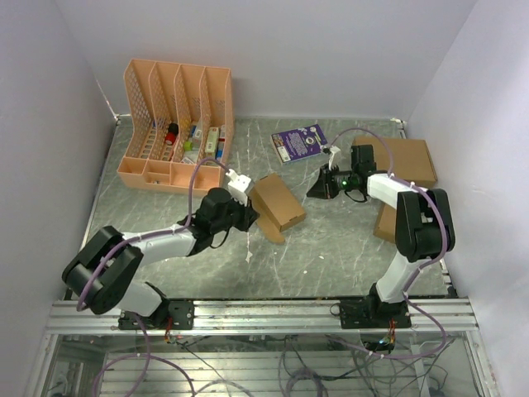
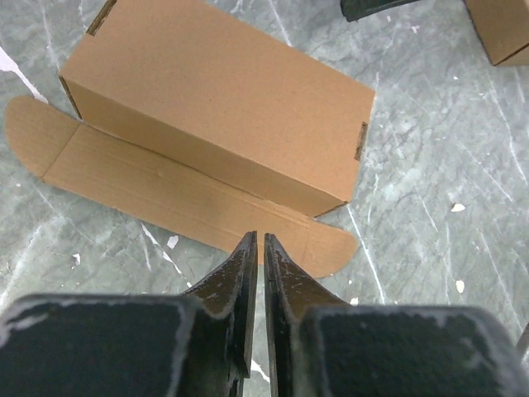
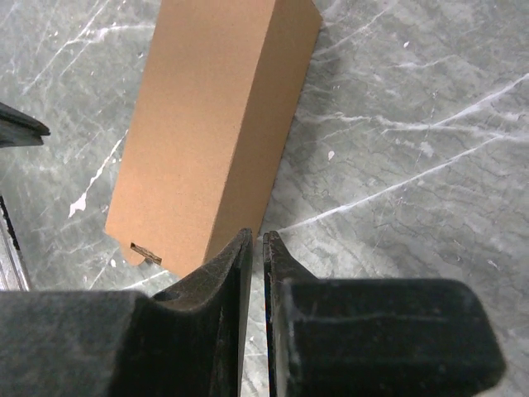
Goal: Fold the paper box
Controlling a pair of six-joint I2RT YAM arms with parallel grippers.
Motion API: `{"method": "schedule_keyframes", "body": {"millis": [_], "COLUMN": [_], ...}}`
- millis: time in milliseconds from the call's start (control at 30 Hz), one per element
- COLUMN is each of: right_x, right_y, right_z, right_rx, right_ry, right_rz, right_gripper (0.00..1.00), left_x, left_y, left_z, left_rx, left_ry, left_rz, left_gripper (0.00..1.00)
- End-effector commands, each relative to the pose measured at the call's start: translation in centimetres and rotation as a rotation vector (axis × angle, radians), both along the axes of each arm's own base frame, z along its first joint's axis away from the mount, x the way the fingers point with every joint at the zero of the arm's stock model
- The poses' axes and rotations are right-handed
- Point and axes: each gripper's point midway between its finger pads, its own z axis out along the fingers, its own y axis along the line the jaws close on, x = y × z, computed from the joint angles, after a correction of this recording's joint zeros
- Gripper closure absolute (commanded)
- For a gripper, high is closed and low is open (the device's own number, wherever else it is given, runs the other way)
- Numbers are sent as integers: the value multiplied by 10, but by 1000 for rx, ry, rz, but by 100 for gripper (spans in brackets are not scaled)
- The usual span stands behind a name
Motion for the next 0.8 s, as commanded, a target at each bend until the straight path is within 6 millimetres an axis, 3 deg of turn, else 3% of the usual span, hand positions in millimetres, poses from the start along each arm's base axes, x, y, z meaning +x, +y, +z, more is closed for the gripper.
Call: {"method": "schedule_keyframes", "body": {"millis": [0,300,533,633,767], "right_x": [0,-5,-11,-14,-18], "right_y": [-2,-5,-6,-6,-5], "right_z": [14,26,43,49,50], "right_rx": [34,91,186,231,264], "right_ry": [-42,-72,-93,-88,-62], "right_rz": [1,3,3,10,22], "right_gripper": [88,84,65,53,45], "left_x": [-3,-12,-12,-13,-16], "left_y": [-5,-3,3,3,-1], "left_z": [31,51,61,59,54], "left_rx": [-91,-169,-230,-237,-235], "left_ry": [-91,-156,-191,-181,-168], "left_rz": [-41,-55,-26,-38,-75], "left_gripper": [80,53,22,18,18]}}
